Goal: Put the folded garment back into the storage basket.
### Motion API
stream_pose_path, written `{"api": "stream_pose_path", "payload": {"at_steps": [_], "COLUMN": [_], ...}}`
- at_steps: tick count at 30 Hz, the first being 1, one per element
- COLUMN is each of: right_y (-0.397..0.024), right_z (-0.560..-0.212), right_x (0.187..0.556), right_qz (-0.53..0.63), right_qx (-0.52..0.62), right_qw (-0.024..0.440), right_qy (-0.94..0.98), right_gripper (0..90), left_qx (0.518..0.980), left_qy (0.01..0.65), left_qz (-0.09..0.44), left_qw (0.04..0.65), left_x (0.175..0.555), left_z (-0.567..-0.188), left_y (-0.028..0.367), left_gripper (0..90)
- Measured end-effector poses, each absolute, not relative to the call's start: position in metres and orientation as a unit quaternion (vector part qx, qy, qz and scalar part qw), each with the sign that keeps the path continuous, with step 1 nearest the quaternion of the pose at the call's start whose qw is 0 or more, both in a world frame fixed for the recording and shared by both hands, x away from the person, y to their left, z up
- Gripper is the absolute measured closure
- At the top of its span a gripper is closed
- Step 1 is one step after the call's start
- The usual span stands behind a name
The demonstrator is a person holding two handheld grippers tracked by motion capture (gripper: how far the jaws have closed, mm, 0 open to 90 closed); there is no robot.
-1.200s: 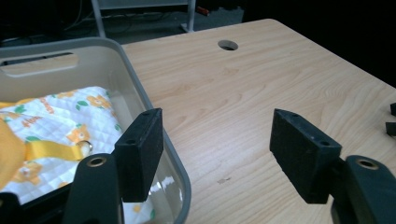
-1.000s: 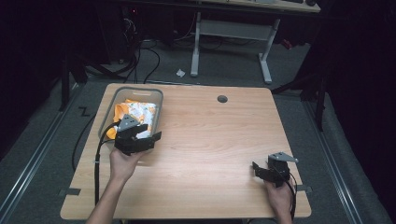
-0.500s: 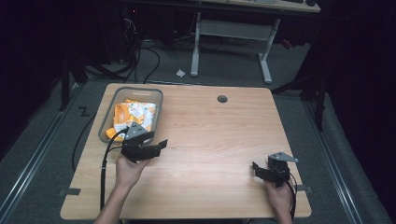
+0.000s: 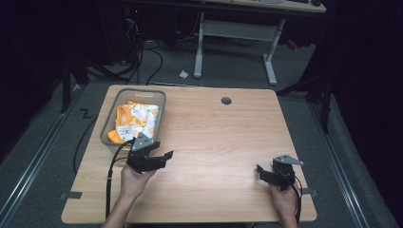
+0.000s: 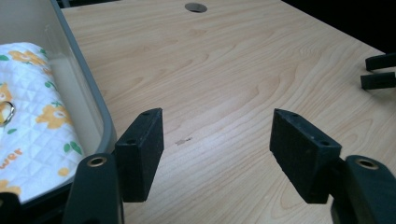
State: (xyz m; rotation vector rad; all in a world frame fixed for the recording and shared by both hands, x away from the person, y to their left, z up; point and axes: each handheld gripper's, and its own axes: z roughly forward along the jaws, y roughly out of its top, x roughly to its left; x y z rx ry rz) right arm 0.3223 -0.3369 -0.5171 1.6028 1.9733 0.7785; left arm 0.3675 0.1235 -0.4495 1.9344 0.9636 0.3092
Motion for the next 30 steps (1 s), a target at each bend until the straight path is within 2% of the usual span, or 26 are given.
{"api": "stream_pose_path", "payload": {"at_steps": [18,30], "right_y": [-0.337,-0.337], "right_z": [-0.517,-0.517], "right_x": [0.322,0.322], "right_qz": [0.284,0.284], "right_qx": [0.585,0.585], "right_qw": [0.24,0.239], "right_qy": [0.72,0.721], "right_gripper": [28.3,28.3], "left_qx": [0.785,0.817], "left_qy": [0.408,0.399], "left_qz": [0.114,0.15], "left_qw": [0.452,0.388], "left_x": [0.357,0.353], "left_z": [-0.482,-0.517], "left_y": [0.117,0.101], "left_gripper": [35.8,35.4]}}
